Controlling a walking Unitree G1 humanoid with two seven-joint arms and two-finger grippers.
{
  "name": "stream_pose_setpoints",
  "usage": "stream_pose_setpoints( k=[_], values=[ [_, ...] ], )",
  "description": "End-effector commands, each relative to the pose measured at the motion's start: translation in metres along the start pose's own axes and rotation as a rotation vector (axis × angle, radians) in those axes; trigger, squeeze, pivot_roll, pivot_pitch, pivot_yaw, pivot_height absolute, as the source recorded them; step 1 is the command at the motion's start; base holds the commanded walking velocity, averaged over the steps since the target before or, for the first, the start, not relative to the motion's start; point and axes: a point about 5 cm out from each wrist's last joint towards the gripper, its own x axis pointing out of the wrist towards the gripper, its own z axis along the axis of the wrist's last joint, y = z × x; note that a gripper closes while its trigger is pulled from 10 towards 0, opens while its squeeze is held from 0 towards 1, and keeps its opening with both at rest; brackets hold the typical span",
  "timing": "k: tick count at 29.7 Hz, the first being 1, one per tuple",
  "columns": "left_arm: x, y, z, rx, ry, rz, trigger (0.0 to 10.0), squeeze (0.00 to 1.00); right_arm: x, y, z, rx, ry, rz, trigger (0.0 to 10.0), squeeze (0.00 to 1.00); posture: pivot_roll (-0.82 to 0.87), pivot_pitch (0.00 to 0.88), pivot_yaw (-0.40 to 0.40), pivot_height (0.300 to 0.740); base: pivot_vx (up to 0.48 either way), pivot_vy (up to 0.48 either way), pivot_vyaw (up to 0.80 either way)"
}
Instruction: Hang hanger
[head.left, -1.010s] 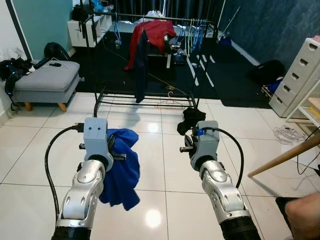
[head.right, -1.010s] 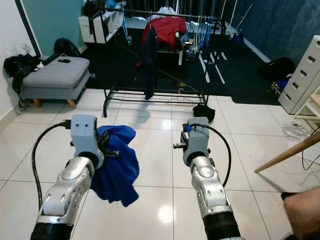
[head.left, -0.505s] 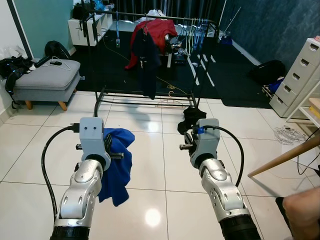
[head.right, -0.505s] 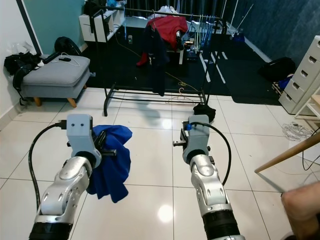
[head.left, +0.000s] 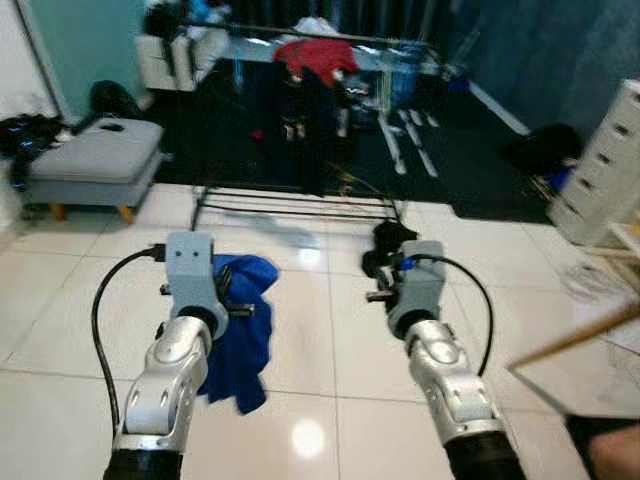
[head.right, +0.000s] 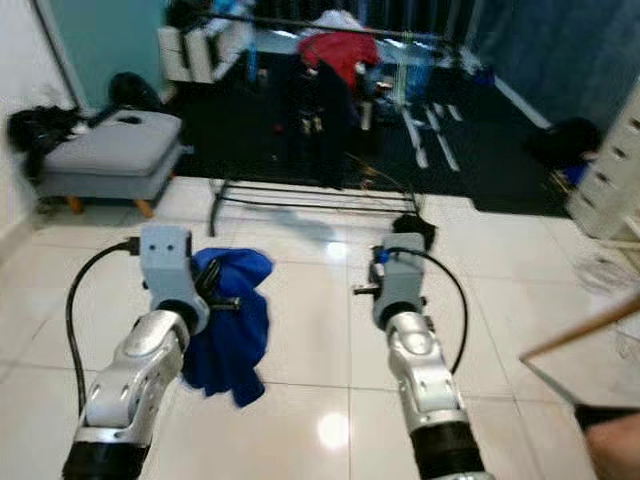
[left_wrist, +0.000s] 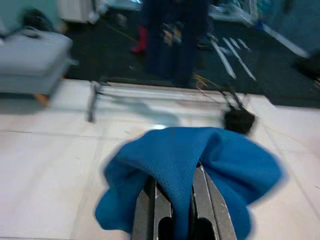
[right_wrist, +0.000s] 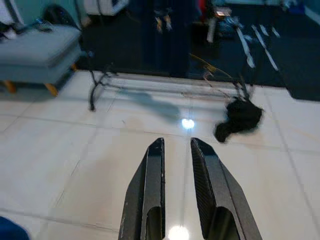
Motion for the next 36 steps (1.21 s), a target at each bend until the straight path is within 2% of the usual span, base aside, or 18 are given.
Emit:
stream_pose_setpoints(
  k=[1,7,11,15,16,22,26,30,36],
  values=[
    [0.0028,0.0027,0.0025,-0.002,-0.005,0.0,10.0,0.0,0.0005,0.0049,-0.0028,-0.003,0.007,0.018,10.0,0.0,0.04,0.097,-0.049,0.74,0.371,0.0,0.0],
    [0.002,0.0039,0.0024,-0.003,-0.009,0.004,10.0,0.0,-0.0027,0.0041,-0.0042,0.017,0.005,0.01,10.0,0.0,0.04,0.058,-0.043,0.74,0.372,0.0,0.0],
    [0.0057,0.0046,0.0039,0.0,-0.01,0.004,10.0,0.0,-0.001,0.0043,-0.0026,0.029,0.003,0.004,10.0,0.0,0.04,0.09,-0.045,0.74,0.371,0.0,0.0],
    [0.0072,0.0055,0.0038,0.0,-0.012,0.007,10.0,0.0,0.0004,0.0054,-0.0029,0.02,0.0,0.012,10.0,0.0,0.04,0.083,-0.044,0.74,0.368,0.0,0.0],
    [0.0059,0.0058,0.0035,-0.005,-0.011,0.009,10.0,0.0,-0.0004,0.0045,-0.0023,0.022,-0.002,0.008,10.0,0.0,0.03,0.053,-0.04,0.74,0.375,0.0,0.0],
    [0.008,0.0048,0.004,0.003,-0.008,0.002,10.0,0.0,0.0011,0.0027,-0.0009,0.022,-0.004,0.002,10.0,0.0,0.03,0.079,-0.04,0.74,0.374,0.0,0.0],
    [0.0062,0.0058,0.0019,0.003,0.001,0.007,10.0,0.0,-0.0009,0.0014,-0.0028,0.029,-0.003,-0.01,10.0,0.0,0.04,0.043,-0.035,0.74,0.37,0.0,0.0],
    [0.0068,0.0053,0.0034,0.002,-0.002,0.003,10.0,0.0,-0.0004,0.0016,-0.0018,0.034,-0.003,-0.01,10.0,0.0,0.03,0.069,-0.036,0.74,0.377,0.0,0.0],
    [0.0058,0.0059,0.0014,0.003,0.002,0.003,10.0,0.0,-0.0011,0.0035,-0.0049,0.027,0.004,-0.005,10.0,0.0,0.03,0.052,-0.034,0.74,0.382,0.0,0.0]
  ],
)
